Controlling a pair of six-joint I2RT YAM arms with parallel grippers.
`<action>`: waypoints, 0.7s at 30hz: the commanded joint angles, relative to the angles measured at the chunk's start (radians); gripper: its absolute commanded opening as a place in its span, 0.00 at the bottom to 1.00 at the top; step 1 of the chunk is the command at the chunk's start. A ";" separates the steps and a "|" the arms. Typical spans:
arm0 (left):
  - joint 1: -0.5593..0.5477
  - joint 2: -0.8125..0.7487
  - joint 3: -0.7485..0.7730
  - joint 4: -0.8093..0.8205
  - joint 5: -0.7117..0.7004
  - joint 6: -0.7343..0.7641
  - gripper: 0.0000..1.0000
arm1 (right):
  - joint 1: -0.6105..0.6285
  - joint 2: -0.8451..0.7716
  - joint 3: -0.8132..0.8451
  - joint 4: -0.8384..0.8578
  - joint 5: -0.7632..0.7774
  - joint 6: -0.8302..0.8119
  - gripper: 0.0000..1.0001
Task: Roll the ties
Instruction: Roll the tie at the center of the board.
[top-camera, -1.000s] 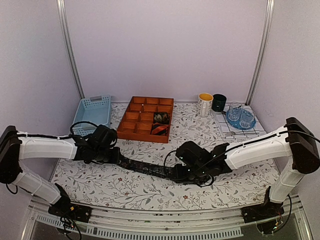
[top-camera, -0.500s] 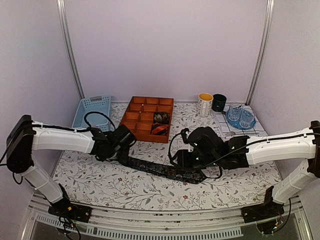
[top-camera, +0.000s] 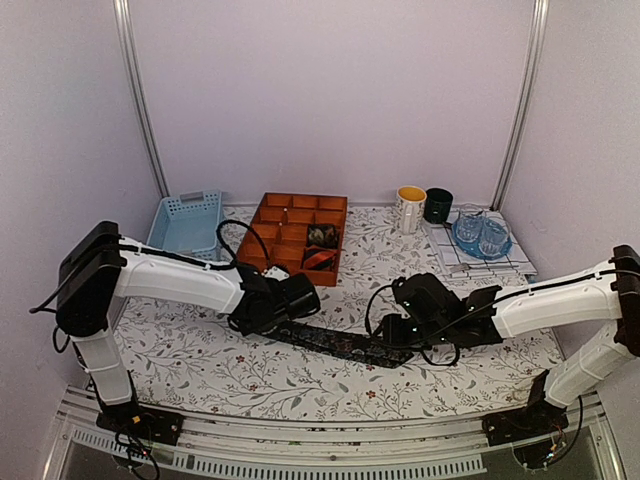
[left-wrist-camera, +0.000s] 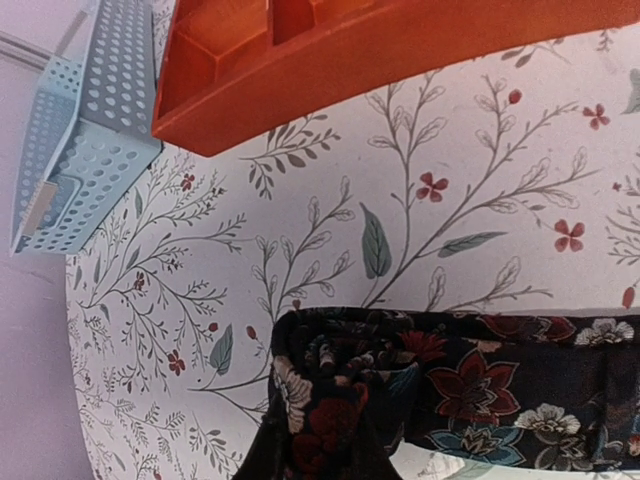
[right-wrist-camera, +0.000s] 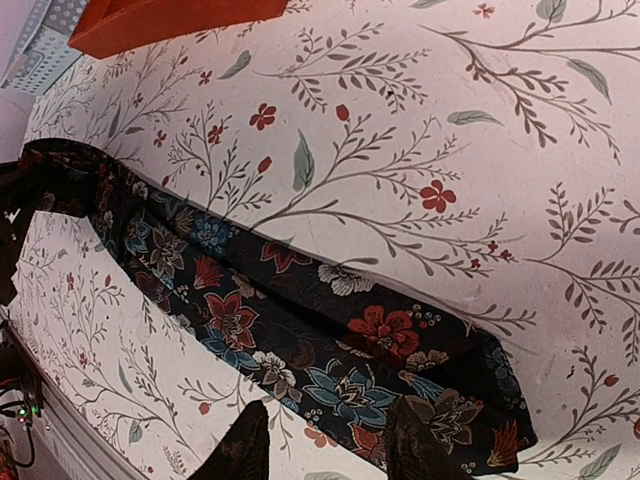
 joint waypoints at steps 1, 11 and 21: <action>-0.035 0.029 0.037 -0.014 -0.001 -0.001 0.12 | -0.008 -0.045 -0.018 0.049 -0.013 0.015 0.39; -0.055 0.023 0.041 0.077 0.129 0.020 0.55 | -0.011 -0.044 -0.018 0.052 -0.013 0.008 0.39; -0.073 0.024 0.045 0.177 0.246 0.046 0.58 | -0.013 -0.042 -0.015 0.057 -0.021 0.011 0.39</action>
